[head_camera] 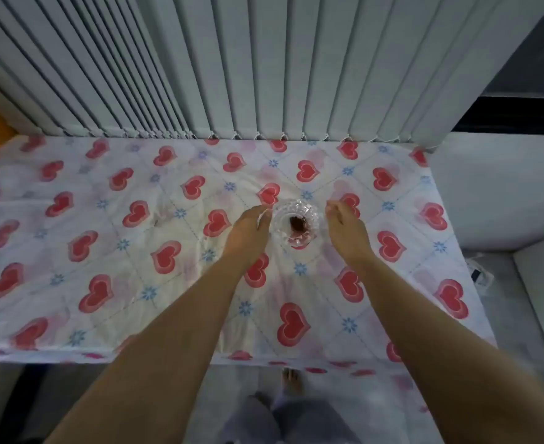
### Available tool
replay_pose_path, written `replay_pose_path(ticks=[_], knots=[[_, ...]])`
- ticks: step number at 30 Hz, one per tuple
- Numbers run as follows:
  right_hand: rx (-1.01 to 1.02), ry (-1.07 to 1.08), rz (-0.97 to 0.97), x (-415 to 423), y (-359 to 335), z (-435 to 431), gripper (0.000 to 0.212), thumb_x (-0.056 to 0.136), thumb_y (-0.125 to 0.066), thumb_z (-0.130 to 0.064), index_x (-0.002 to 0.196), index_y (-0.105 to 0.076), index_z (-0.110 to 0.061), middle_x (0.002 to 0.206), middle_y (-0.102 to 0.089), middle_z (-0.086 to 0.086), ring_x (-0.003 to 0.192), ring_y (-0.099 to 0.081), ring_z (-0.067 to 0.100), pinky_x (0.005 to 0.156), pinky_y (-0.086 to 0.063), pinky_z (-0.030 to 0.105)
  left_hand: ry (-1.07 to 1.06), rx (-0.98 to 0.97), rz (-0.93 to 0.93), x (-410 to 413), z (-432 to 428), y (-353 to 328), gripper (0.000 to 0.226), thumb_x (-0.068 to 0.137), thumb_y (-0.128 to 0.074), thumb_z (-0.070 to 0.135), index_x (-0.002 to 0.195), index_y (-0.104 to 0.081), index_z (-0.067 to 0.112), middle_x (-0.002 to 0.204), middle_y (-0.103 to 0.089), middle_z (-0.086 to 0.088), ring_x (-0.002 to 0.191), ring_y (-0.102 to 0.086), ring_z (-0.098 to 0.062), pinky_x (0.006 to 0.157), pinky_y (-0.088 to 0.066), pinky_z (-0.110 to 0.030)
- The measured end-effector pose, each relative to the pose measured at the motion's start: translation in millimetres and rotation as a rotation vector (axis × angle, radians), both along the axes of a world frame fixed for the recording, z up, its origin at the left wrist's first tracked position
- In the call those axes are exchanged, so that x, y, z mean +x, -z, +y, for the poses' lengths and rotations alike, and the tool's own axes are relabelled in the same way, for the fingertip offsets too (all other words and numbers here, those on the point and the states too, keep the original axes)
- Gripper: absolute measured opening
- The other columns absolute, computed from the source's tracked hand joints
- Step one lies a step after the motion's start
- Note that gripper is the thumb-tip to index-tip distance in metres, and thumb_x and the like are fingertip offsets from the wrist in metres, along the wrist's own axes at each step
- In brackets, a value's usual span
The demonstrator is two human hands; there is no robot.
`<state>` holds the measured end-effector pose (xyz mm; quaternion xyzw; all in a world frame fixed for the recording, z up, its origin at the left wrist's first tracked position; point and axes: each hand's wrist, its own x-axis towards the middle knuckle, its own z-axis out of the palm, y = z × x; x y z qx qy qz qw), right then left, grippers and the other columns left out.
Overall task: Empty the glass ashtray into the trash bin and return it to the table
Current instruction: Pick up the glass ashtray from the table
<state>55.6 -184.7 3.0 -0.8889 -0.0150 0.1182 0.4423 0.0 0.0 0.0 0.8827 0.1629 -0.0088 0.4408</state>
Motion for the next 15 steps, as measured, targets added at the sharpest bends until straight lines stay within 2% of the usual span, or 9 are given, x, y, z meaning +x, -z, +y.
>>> replay_pose_path(ticks=[4,11,13,15], knots=[[0.007,0.025,0.025,12,26,7,0.041,0.104,-0.033,-0.035,0.132,-0.055,-0.015,0.128,-0.063,0.007,0.119,-0.058,0.025,0.093,-0.038,0.029,-0.090,-0.102,0.042,14,-4,21,0.048,0.102,-0.034,0.039,0.142,-0.048,0.017,0.145,-0.052,-0.005,0.133,-0.048,-0.023,0.109,-0.034,-0.032],[-0.081,0.048,-0.116,26,63,17,0.037,0.105,-0.034,-0.029,0.126,-0.060,-0.013,0.120,-0.067,0.006,0.108,-0.061,0.019,0.086,-0.037,0.022,-0.252,-0.386,-0.081,43,-14,51,0.054,0.100,-0.032,0.048,0.141,-0.049,0.017,0.145,-0.052,-0.001,0.135,-0.045,-0.015,0.116,-0.034,-0.037],[-0.086,0.047,-0.178,27,73,19,0.035,0.104,-0.036,-0.027,0.125,-0.060,-0.014,0.119,-0.067,0.005,0.108,-0.061,0.020,0.087,-0.038,0.023,-0.273,-0.442,-0.103,49,-18,57,0.058,0.098,-0.031,0.053,0.142,-0.048,0.019,0.146,-0.051,0.000,0.136,-0.044,-0.014,0.117,-0.034,-0.038],[-0.132,0.039,-0.198,29,81,21,0.036,0.103,-0.036,-0.025,0.130,-0.058,-0.014,0.127,-0.063,0.009,0.117,-0.057,0.025,0.094,-0.040,0.028,-0.289,-0.499,-0.113,53,-23,62,0.057,0.098,-0.031,0.051,0.142,-0.049,0.020,0.145,-0.052,0.002,0.136,-0.045,-0.011,0.117,-0.034,-0.037]])
